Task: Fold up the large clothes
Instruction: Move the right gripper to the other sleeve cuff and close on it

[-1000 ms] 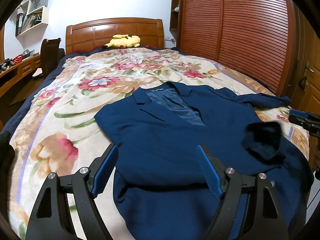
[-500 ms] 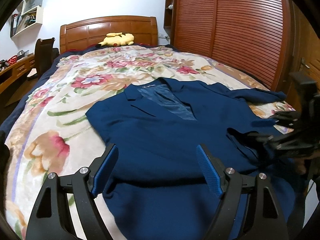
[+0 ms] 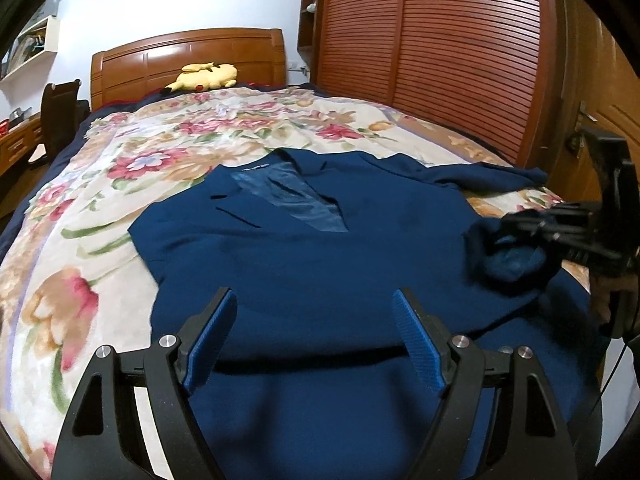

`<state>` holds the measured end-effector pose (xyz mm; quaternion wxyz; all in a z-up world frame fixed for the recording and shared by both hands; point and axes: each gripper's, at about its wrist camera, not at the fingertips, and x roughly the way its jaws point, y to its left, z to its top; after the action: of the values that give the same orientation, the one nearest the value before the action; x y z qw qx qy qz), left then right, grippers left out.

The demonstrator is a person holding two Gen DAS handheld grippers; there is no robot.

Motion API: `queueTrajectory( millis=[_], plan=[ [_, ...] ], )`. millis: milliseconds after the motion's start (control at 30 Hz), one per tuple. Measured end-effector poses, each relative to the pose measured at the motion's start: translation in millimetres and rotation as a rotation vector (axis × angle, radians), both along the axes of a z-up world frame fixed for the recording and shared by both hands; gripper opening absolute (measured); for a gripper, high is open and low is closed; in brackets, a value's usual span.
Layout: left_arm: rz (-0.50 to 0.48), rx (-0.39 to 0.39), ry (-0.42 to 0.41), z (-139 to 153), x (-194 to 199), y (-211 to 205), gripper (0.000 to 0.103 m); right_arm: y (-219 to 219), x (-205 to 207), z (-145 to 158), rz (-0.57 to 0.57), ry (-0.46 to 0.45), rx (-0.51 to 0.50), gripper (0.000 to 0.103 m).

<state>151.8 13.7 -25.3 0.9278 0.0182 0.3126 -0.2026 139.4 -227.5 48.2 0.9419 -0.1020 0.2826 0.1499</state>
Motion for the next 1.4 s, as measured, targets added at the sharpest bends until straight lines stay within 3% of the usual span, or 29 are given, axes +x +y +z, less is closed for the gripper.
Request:
queueTrajectory(
  millis=[100, 267, 367, 500, 767, 967, 1000, 1133, 1233, 1367, 1400],
  plan=[
    [-0.009, 0.009, 0.004, -1.5, -1.2, -4.5, 0.081, -27.8, -17.7, 2.2, -0.073, -0.026, 0.018, 0.006],
    [-0.014, 0.013, 0.007, -2.5, -3.6, -5.9, 0.081, -50.9, -28.1, -11.5, -0.136, 0.016, 0.060, 0.007],
    [-0.016, 0.014, 0.007, -1.9, -4.2, -5.9, 0.081, -58.5, -35.7, -15.2, -0.174, 0.040, 0.081, 0.017],
    [-0.016, 0.015, 0.008, -2.0, -4.0, -5.7, 0.081, -73.3, -55.0, -3.2, -0.234, 0.022, 0.110, 0.045],
    [-0.024, 0.019, 0.006, -3.5, -4.8, -7.7, 0.081, -66.4, -69.4, 20.3, -0.254, -0.058, 0.080, 0.047],
    [-0.025, 0.021, -0.014, 0.5, -4.9, -15.8, 0.081, -69.7, -43.7, 15.3, -0.231, -0.060, 0.056, 0.047],
    [-0.024, 0.019, -0.015, 0.8, -4.4, -16.2, 0.081, -76.3, -34.8, 14.0, -0.235, -0.060, 0.062, 0.049],
    [-0.019, 0.010, -0.013, -1.1, -1.3, -17.6, 0.081, -103.3, -6.6, 16.2, -0.280, -0.089, 0.049, 0.074],
    [-0.004, 0.001, -0.013, -1.5, 1.8, -17.5, 0.082, -126.7, 21.0, 11.7, -0.330, -0.093, 0.028, 0.075],
    [0.030, -0.008, -0.019, -0.6, 6.6, -13.7, 0.103, -161.1, 61.4, 1.1, -0.408, -0.073, 0.001, 0.075],
    [0.047, -0.008, -0.013, -0.8, 8.7, -12.1, 0.103, -169.9, 71.0, -2.1, -0.434, -0.067, -0.013, 0.075]
  ],
)
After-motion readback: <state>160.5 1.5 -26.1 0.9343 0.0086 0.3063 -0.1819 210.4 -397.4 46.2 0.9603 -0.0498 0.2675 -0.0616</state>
